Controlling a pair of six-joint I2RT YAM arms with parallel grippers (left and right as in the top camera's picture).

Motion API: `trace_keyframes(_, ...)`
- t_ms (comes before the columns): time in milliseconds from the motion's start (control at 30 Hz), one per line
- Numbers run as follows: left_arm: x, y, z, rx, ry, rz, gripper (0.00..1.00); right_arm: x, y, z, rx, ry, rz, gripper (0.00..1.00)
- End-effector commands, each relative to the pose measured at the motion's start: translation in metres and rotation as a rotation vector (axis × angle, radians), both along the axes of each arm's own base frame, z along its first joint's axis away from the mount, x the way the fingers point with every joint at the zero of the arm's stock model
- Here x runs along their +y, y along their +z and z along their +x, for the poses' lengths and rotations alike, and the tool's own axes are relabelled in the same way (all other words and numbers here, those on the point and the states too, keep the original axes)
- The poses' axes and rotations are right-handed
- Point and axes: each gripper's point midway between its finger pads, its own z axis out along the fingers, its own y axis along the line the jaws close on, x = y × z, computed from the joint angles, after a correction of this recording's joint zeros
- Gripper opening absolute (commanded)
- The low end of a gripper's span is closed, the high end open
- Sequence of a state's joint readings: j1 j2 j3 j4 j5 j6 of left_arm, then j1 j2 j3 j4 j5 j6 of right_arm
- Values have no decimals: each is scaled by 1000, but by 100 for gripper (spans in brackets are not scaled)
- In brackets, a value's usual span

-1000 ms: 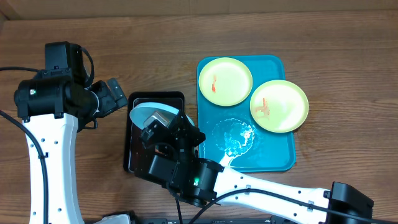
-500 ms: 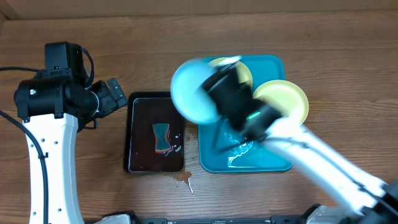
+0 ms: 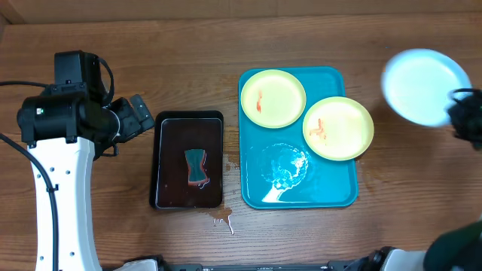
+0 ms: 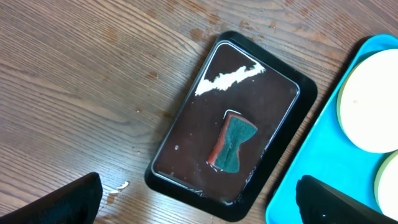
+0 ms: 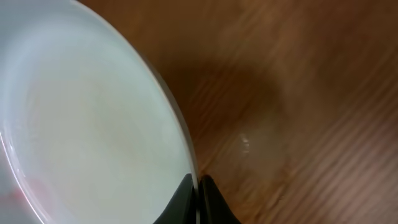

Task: Clean dirty plates on tray and stack at the side
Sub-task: 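Carry the light-blue plate right and set it on the table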

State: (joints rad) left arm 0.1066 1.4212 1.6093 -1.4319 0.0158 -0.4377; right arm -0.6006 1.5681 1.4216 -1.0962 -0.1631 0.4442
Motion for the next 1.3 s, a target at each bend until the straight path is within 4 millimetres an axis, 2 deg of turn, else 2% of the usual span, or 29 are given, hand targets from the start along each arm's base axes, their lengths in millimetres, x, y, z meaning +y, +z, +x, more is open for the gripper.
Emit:
trace_keyframes(0, 0, 5, 2, -17, -9, 0, 100, -21, -39, -19, 70, -87, 111, 4)
trace_keyframes(133, 0, 5, 2, -17, -9, 0, 100, -23, -84, -32, 165, -118, 186, 4)
trace_keyframes(300, 0, 5, 1, -17, -9, 0, 100, -3, -134, -51, 300, -86, 184, 4)
trace_keyframes(467, 0, 5, 2, -17, -9, -1, 100, 20, -160, -57, 351, -25, 151, 4)
trace_keyframes(533, 0, 5, 2, -17, -9, 0, 100, 28, -163, -57, 372, 2, 142, 4)
trace_keyframes(567, 0, 5, 2, -17, -9, 0, 100, 31, -162, -55, 375, 14, 134, 11)
trace_keyframes(600, 0, 5, 2, -17, -9, 0, 100, 33, -160, -53, 369, 25, 128, 27)
trace_keyframes(633, 0, 5, 2, -17, -9, -1, 100, 36, -157, -50, 360, 37, 119, 39)
trace_keyframes(667, 0, 5, 2, -17, -9, -1, 100, 38, -151, -46, 346, 46, 110, 44)
trace_keyframes(733, 0, 5, 2, -17, -9, 0, 100, 43, -138, -40, 310, 67, 85, 48)
trace_keyframes(867, 0, 5, 2, -17, -9, 0, 100, 57, -98, -25, 193, 127, 9, 51)
trace_keyframes(933, 0, 5, 2, -17, -9, 0, 100, 75, -75, -13, 104, 211, -25, 51)
trace_keyframes(1000, 0, 5, 2, -17, -9, 0, 100, 95, -62, -1, 38, 328, -43, 51)
trace_keyframes(1100, 0, 5, 2, -17, -9, 0, 100, 118, -62, 11, 16, 480, -97, 54)
trace_keyframes(1267, 0, 5, 2, -17, -9, 0, 100, 123, -99, 18, 129, 527, -232, 58)
